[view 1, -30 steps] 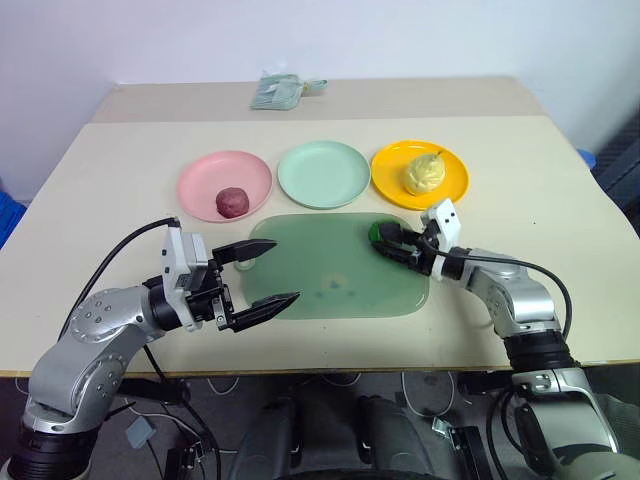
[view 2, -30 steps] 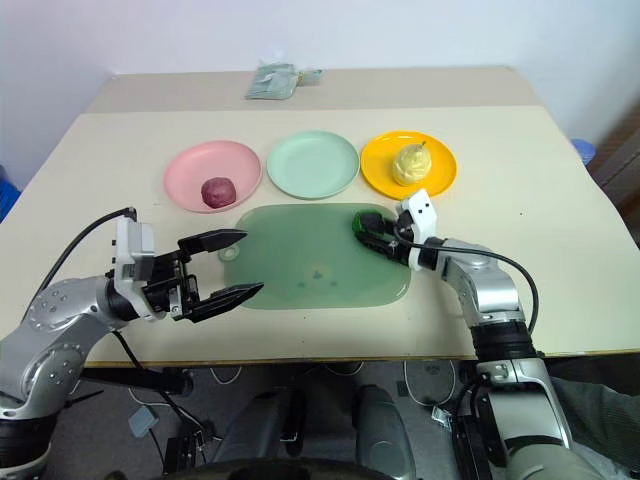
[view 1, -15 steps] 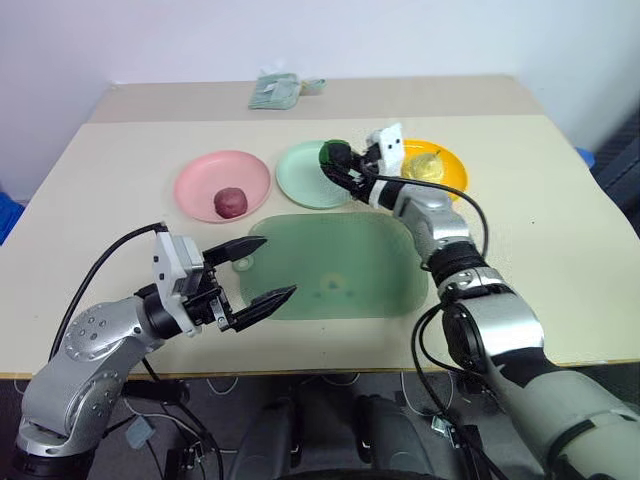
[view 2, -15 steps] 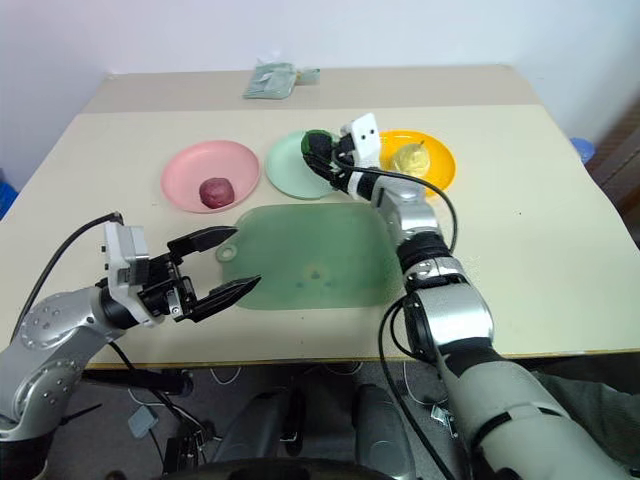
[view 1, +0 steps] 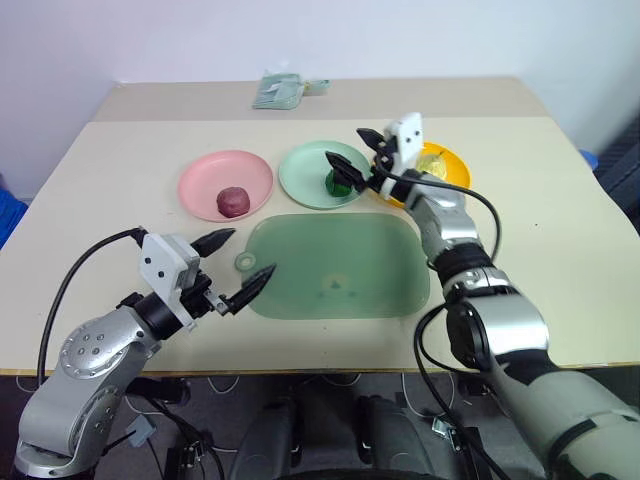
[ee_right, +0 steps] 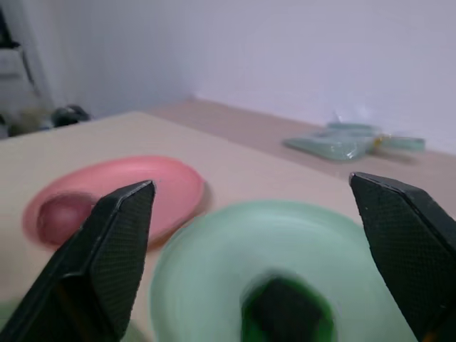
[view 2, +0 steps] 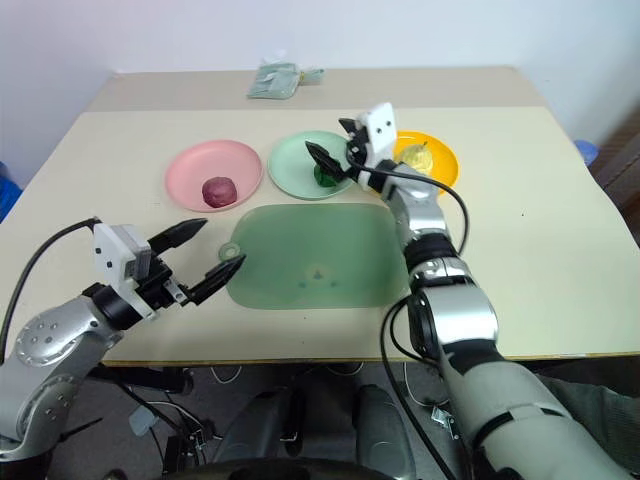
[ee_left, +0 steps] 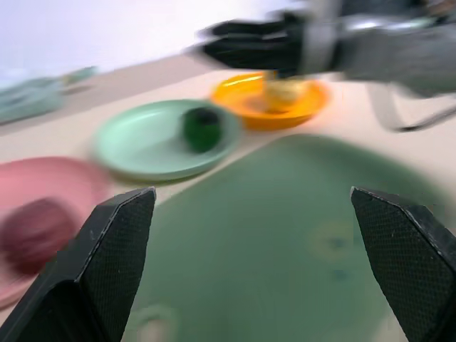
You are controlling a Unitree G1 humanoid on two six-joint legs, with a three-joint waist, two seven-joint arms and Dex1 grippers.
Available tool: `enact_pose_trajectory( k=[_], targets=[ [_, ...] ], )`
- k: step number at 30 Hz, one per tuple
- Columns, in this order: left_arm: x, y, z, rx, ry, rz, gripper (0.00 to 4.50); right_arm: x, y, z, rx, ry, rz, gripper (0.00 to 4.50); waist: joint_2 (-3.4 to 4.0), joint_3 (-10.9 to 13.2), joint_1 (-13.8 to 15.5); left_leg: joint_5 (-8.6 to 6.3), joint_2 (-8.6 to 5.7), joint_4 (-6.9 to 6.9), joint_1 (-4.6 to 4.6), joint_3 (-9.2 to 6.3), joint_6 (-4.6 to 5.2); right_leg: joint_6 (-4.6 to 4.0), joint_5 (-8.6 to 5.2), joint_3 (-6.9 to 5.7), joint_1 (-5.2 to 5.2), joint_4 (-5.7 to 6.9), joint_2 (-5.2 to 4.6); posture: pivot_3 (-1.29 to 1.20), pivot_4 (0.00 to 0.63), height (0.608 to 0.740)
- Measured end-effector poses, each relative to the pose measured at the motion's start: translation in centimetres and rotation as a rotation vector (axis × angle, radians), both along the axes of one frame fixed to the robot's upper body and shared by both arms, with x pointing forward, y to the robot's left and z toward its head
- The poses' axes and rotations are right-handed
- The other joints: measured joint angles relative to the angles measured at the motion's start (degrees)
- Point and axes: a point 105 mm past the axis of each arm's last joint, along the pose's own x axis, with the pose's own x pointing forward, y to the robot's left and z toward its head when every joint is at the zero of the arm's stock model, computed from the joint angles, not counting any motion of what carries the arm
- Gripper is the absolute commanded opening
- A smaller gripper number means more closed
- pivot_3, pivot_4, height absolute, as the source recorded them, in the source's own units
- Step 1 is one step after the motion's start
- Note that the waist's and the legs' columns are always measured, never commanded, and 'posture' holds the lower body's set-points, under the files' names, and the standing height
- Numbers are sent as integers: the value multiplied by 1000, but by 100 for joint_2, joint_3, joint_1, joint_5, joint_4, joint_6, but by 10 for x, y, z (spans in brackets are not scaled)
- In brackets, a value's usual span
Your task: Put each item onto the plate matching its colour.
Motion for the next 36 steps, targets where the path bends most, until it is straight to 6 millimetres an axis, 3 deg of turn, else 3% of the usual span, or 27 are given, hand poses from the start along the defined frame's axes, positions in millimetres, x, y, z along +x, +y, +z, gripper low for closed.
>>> enact_pose_trajectory(
  k=[3,6,14,23,36],
  targets=[
    [3,2,-5,32,6,22,4500,-37,-29,-34,-83,81,-10,4454,2,1,-10,-2,0,-3,-3,3,3,1,0,1,-4,-5,-2,0,150,740],
    [3,6,-13,51,34,23,4500,-71,-52,-54,-163,134,-67,4454,5,1,-73,-2,3,-4,0,5,3,-15,-9,5,-7,-2,0,0,150,740],
    [2,19,-25,36,71,15,4500,-122,-98,-63,-268,179,-273,4454,2,0,52,-1,5,13,3,6,4,-21,-14,4,13,-22,-1,0,150,740],
    [14,21,-32,12,57,-6,4500,-137,-134,-47,-320,161,-392,4454,-3,0,96,-1,5,14,3,7,5,-20,-14,4,17,-32,-2,0,150,740],
    [15,24,-39,7,39,-33,4500,-138,-142,-53,-327,176,-362,4454,-5,1,103,-1,6,15,2,7,6,-20,-14,4,19,-33,-3,0,150,740]
  ],
)
